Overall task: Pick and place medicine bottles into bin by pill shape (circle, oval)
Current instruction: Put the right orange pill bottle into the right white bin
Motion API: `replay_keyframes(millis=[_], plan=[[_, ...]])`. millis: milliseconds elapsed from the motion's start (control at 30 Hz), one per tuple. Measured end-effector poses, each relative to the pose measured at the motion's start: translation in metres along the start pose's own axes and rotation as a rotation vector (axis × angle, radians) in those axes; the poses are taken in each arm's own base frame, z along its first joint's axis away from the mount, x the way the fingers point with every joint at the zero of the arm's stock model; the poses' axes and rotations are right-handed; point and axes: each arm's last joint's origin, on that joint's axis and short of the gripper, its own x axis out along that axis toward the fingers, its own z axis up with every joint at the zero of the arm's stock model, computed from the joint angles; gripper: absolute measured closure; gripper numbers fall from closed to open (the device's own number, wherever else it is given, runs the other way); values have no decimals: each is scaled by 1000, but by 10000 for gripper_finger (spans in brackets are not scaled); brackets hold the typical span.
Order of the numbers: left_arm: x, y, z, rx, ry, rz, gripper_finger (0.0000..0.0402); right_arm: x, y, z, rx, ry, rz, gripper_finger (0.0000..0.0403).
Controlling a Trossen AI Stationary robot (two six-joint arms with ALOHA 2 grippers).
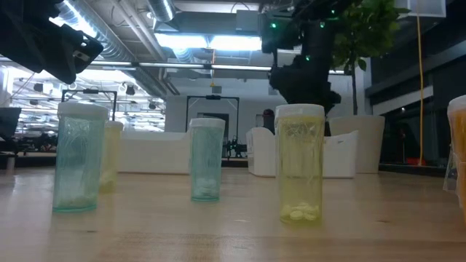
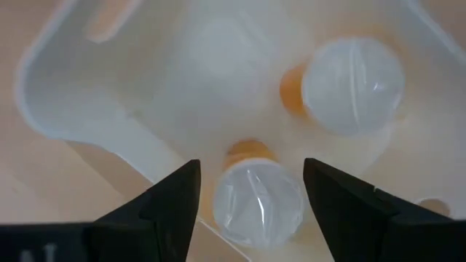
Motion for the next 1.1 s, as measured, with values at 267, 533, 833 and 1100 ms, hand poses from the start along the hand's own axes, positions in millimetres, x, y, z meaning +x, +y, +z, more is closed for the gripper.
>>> replay_keyframes(millis=[267,533,833,1100], plan=[[0,0,0,-1,0,0,261,-44,7,9,-2,33,-23,157],[0,0,0,-2,0,0,261,-68,38,-27,-84,188,-11,157],[0,0,0,-5,-5,-2,261,-81,91,-98,-57,252,-19,157],[0,0,0,-10,-5,-2,261,-98,127,-175,25,245,-27,157]])
